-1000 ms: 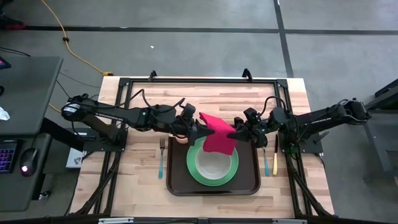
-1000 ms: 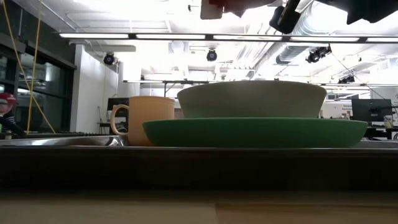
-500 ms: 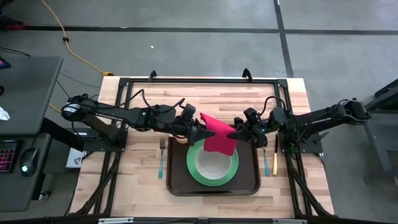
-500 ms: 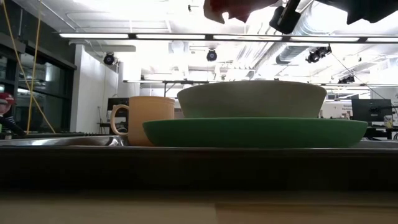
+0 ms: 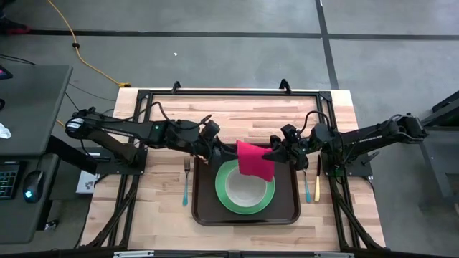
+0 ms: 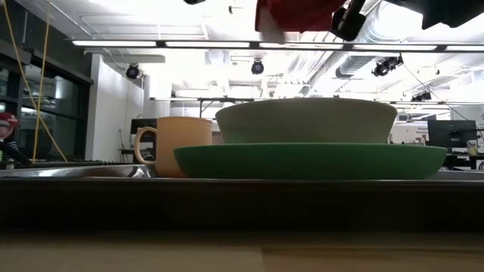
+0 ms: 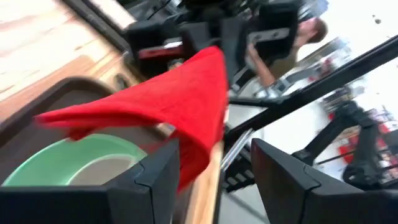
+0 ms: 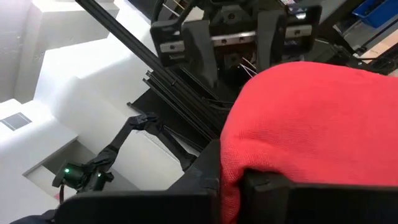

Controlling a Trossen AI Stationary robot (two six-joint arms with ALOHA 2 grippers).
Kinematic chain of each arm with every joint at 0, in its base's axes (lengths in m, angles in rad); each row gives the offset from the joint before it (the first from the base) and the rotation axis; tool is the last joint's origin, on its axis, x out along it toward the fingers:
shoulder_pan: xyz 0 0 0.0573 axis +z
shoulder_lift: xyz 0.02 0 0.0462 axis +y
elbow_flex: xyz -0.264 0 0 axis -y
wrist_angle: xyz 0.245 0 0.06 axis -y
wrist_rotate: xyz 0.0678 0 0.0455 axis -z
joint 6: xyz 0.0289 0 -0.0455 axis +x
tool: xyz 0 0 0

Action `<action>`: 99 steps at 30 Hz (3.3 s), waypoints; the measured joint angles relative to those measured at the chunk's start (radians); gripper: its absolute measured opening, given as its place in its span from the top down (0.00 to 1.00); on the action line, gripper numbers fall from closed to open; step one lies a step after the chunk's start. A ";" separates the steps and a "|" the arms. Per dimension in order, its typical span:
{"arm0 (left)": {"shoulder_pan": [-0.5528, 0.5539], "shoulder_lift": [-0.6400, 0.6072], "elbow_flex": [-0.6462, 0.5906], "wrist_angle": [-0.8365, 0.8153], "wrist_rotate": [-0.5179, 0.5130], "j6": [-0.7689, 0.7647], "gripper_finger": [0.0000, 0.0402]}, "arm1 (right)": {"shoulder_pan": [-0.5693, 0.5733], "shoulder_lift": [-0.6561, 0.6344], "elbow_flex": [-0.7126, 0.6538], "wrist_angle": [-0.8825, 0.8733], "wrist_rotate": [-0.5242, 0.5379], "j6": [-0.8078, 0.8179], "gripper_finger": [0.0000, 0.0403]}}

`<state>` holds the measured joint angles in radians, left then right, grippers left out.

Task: Set up tray
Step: Put the red table napkin beside the plate on the brown serving tray

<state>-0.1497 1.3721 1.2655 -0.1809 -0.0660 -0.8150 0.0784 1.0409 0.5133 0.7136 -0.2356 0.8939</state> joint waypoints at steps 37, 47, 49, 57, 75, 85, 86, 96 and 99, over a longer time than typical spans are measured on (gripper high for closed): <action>-0.001 -0.173 -0.001 -0.593 -0.138 0.167 0.47 | -0.005 -0.462 0.000 -0.817 0.061 0.145 1.00; -0.001 -0.300 -0.001 -0.729 -0.232 0.146 0.47 | 0.018 -0.548 0.000 -0.997 0.076 0.226 1.00; -0.001 -0.321 -0.001 -0.746 -0.252 0.145 0.47 | 0.034 -0.552 0.000 -1.032 0.093 0.244 1.00; -0.001 -0.421 -0.001 -0.800 -0.322 0.168 0.47 | 0.122 -0.550 0.000 -1.085 0.171 0.333 1.00; -0.001 -0.527 -0.001 -0.887 -0.349 0.212 0.47 | 0.319 -0.542 -0.127 -0.942 0.321 0.657 1.00; -0.001 -0.552 -0.001 -0.924 -0.363 0.227 0.47 | 0.336 -0.545 -0.224 -0.804 0.347 0.749 1.00; -0.001 -0.555 -0.001 -0.924 -0.363 0.229 0.47 | 0.334 -0.545 -0.234 -0.790 0.355 0.751 1.00; -0.001 -0.597 -0.001 -0.929 -0.363 0.243 0.47 | 0.294 -0.546 -0.363 -0.646 0.382 0.753 1.00; -0.001 -0.602 -0.001 -0.929 -0.363 0.241 0.47 | 0.285 -0.546 -0.397 -0.602 0.377 0.761 1.00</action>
<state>-0.1509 0.7697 1.2644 -1.1103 -0.4286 -0.5735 0.3638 0.4953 0.1159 0.1114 0.1418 1.6546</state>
